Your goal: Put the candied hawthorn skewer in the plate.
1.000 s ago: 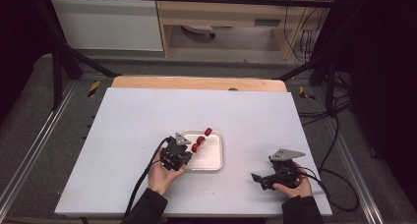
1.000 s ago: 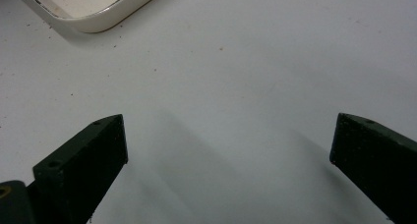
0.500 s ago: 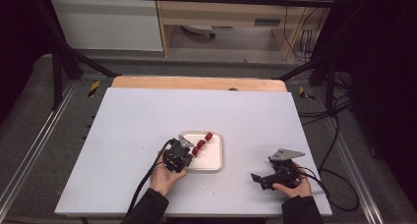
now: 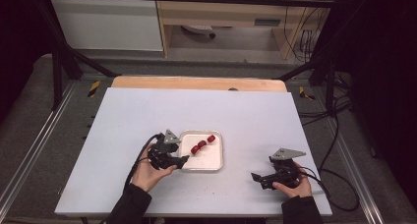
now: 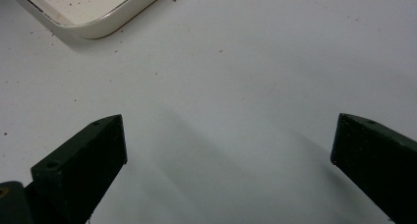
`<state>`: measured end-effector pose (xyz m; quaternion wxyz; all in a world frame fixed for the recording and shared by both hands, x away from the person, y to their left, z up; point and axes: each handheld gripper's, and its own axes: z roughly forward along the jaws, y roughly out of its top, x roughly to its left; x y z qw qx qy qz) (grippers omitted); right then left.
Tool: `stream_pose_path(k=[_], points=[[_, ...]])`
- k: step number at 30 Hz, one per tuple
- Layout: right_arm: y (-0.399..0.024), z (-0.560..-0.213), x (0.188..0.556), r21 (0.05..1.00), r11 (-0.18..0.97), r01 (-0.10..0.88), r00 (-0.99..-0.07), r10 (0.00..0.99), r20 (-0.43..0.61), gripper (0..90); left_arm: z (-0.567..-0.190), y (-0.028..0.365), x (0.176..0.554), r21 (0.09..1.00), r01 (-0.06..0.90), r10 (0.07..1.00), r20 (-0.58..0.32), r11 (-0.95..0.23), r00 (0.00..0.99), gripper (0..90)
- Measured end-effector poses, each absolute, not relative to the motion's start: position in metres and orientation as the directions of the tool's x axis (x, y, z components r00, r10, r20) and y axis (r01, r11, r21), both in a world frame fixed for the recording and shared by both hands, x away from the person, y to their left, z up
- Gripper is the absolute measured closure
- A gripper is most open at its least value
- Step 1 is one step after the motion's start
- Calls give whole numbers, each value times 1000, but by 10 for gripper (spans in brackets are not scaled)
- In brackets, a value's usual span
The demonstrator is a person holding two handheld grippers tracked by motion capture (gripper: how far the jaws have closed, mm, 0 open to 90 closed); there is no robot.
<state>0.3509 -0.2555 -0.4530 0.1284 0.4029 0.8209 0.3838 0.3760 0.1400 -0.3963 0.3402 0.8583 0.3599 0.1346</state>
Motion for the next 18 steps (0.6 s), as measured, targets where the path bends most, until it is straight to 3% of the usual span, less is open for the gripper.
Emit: stream_pose_path(k=[10,18], points=[[-256,-452,350,734,376,565,-641,761,104,7,-409,196,356,728,504,723,-15,-465,691,182],[-256,-452,350,732,377,568,-641,760,107,6,-430,245,341,753,530,780,-35,-391,625,111]])
